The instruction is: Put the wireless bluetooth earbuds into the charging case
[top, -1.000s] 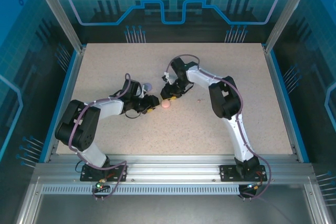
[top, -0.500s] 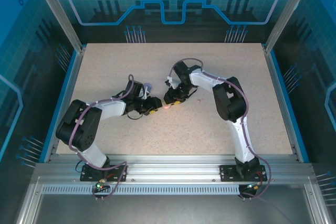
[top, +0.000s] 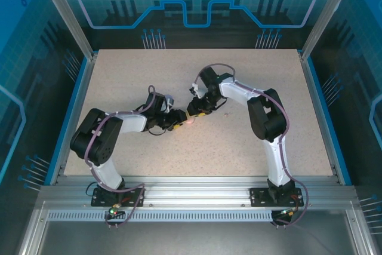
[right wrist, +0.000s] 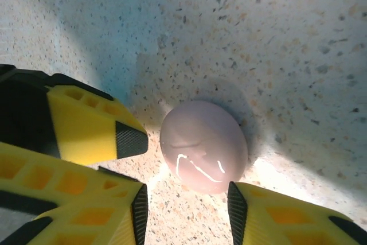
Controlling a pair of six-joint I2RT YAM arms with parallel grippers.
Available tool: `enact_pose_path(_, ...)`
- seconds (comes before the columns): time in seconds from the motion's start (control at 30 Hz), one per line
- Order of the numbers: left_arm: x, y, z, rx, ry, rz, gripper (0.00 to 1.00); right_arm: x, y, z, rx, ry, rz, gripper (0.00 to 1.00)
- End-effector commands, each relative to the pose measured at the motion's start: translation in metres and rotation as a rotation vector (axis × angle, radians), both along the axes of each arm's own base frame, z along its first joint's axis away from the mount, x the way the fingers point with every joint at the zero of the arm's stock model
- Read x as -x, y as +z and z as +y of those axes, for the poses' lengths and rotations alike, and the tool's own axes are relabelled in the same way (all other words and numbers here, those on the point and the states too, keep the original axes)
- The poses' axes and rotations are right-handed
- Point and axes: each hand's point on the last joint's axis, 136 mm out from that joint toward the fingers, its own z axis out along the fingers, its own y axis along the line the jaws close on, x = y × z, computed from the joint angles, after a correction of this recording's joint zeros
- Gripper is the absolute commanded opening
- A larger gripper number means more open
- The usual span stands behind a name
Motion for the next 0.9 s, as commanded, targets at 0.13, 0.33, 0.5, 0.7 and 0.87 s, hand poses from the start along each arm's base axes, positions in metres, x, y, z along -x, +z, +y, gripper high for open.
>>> enact_pose_path(0.13,-0.002,-0.013,0.002,0.022,0.085,0.040,0.48,-0.019,-0.008,-0.001,0.042,-0.013,0.012,0.43)
enact_pose_path(0.33,0.003,-0.015,0.002,0.006,0.087,0.053,0.48,-0.017,-0.015,0.004,0.026,0.007,0.049,0.38)
enact_pose_path(0.5,0.006,-0.016,-0.007,0.013,0.068,0.057,0.48,-0.010,-0.028,0.006,0.021,0.014,0.088,0.32)
enact_pose_path(0.7,0.005,-0.019,-0.009,0.010,0.073,0.069,0.46,-0.002,-0.038,0.002,0.031,-0.008,0.118,0.27)
enact_pose_path(0.87,0.004,-0.021,-0.010,0.006,0.073,0.074,0.45,0.002,-0.028,-0.004,0.025,-0.040,0.104,0.27)
